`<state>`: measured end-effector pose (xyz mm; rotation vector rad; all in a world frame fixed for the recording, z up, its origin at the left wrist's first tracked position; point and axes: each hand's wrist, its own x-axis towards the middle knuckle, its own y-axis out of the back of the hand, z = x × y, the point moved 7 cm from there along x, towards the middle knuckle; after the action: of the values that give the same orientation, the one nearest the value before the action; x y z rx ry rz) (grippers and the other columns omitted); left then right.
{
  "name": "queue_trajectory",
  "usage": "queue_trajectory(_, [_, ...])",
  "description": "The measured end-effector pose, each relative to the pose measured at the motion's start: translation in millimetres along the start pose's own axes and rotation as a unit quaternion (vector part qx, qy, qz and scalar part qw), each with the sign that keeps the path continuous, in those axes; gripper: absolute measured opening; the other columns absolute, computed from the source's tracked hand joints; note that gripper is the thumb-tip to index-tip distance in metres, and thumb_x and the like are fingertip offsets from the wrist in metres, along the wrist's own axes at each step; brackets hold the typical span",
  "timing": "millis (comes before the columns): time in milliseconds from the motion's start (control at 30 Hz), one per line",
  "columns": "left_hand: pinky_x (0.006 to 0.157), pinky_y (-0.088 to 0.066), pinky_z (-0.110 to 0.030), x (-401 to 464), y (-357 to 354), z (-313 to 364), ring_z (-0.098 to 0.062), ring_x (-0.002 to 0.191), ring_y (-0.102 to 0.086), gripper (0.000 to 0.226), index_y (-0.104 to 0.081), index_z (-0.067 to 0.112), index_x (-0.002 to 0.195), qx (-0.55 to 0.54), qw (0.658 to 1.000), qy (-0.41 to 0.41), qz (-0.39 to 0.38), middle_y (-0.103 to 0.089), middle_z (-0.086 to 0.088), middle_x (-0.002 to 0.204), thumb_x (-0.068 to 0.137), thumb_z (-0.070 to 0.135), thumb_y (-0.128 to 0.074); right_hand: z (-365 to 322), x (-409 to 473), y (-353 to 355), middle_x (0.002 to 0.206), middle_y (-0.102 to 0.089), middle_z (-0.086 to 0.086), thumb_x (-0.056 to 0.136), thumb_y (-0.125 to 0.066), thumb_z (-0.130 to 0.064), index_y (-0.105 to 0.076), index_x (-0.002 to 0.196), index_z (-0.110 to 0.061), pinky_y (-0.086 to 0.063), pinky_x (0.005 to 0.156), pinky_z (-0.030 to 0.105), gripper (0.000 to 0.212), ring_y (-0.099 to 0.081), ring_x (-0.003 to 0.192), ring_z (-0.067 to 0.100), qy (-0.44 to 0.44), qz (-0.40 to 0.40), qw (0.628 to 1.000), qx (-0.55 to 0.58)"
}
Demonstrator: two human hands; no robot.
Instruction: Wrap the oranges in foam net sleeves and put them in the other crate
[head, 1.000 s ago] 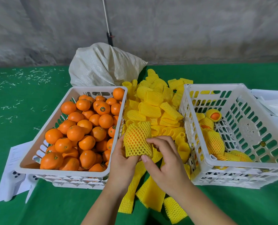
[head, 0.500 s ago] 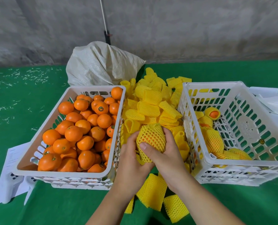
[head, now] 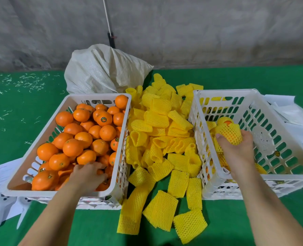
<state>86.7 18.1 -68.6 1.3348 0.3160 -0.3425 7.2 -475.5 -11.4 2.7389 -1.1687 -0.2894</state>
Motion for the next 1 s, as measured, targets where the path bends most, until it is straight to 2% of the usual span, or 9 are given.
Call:
queue_trajectory(100, [0.104,-0.036,-0.045,1.5,-10.1,0.1,-0.034,0.130,-0.031,0.044,-0.048,0.054,0.141,0.088,0.993,0.037,-0.062,-0.045,0.007,0.136,0.098,0.056,-0.054,10.6,10.4,-5.8,0.117,-0.056,-0.011,0.059,-0.078,-0.069,-0.033,0.147,-0.039,-0.053,0.095,0.045,0.103,-0.058,0.107,0.021,-0.033,-0.003,0.999,-0.007])
queue_trajectory(233, [0.104,-0.027,-0.045,2.9,-12.7,6.2,-0.033,0.132,-0.025,0.034,-0.054,0.054,0.133,0.119,0.987,0.052,-0.097,-0.031,0.006,0.119,0.099,0.052,-0.057,15.9,14.8,-10.9,0.111,-0.056,-0.018,0.064,-0.073,-0.069,-0.033,0.147,-0.039,-0.051,0.092,0.043,0.096,-0.058,0.114,0.026,-0.040,-0.019,0.999,-0.030])
queue_trajectory(367, [0.112,-0.028,-0.044,8.2,-19.8,12.7,-0.032,0.137,-0.033,0.042,-0.051,0.055,0.143,0.191,0.973,0.036,-0.124,-0.044,0.003,0.147,0.105,0.038,-0.049,21.7,15.8,-15.6,0.163,-0.031,-0.001,0.072,-0.060,-0.070,-0.015,0.157,-0.046,-0.032,0.117,0.057,0.100,-0.027,0.150,0.030,-0.054,-0.051,0.988,-0.134])
queue_trajectory(467, [0.110,-0.034,-0.038,11.2,-25.6,10.6,-0.032,0.139,-0.030,0.042,-0.047,0.042,0.148,0.228,0.959,0.036,-0.163,-0.028,-0.004,0.157,0.106,0.039,-0.049,12.3,8.5,-19.5,0.172,-0.003,-0.006,0.081,-0.051,-0.068,-0.004,0.160,-0.043,-0.010,0.124,0.060,0.095,0.003,0.157,0.023,0.002,-0.058,0.966,-0.254])
queue_trajectory(567, [0.120,-0.029,-0.044,15.2,-30.2,14.6,-0.035,0.148,-0.029,0.044,-0.051,0.033,0.149,0.274,0.945,0.018,-0.176,-0.033,-0.006,0.161,0.106,0.032,-0.053,-7.8,-8.8,-29.9,0.171,-0.002,0.000,0.091,-0.053,-0.058,-0.016,0.160,-0.039,-0.015,0.122,0.063,0.080,0.000,0.157,0.029,0.123,-0.065,0.935,-0.325])
queue_trajectory(667, [0.121,-0.022,-0.046,19.4,-33.9,19.4,-0.033,0.152,-0.027,0.049,-0.047,0.029,0.155,0.330,0.928,0.013,-0.174,-0.039,-0.004,0.161,0.107,0.033,-0.051,-25.4,-39.2,-51.1,0.166,-0.020,0.007,0.095,-0.058,-0.049,-0.039,0.152,-0.033,-0.021,0.116,0.058,0.062,-0.013,0.151,0.033,0.294,-0.083,0.848,-0.433])
queue_trajectory(767, [0.121,-0.021,-0.044,20.2,-34.7,25.4,-0.031,0.151,-0.028,0.053,-0.044,0.031,0.158,0.378,0.911,0.001,-0.163,-0.041,-0.002,0.161,0.106,0.033,-0.053,-15.7,-66.3,-84.3,0.163,-0.028,0.008,0.097,-0.054,-0.052,-0.051,0.145,-0.031,-0.023,0.115,0.053,0.053,-0.017,0.147,0.033,0.361,-0.173,0.762,-0.509])
queue_trajectory(867, [0.121,-0.020,-0.041,19.2,-32.1,30.8,-0.028,0.150,-0.027,0.052,-0.047,0.034,0.155,0.394,0.903,-0.016,-0.168,-0.045,0.004,0.159,0.104,0.034,-0.057,16.6,-80.3,-113.0,0.170,-0.010,0.009,0.100,-0.047,-0.055,-0.054,0.143,-0.032,-0.016,0.119,0.052,0.049,-0.007,0.152,0.034,0.336,-0.284,0.665,-0.603])
queue_trajectory(1000, [0.115,-0.031,-0.041,8.8,-18.6,29.9,-0.033,0.137,-0.035,0.051,-0.042,0.041,0.149,0.374,0.914,-0.049,-0.147,-0.046,-0.004,0.146,0.102,0.029,-0.055,66.3,-71.3,-110.0,0.170,0.010,0.015,0.102,-0.051,-0.045,-0.062,0.137,-0.025,0.000,0.124,0.055,0.042,0.009,0.155,0.040,0.180,-0.373,0.569,-0.711])
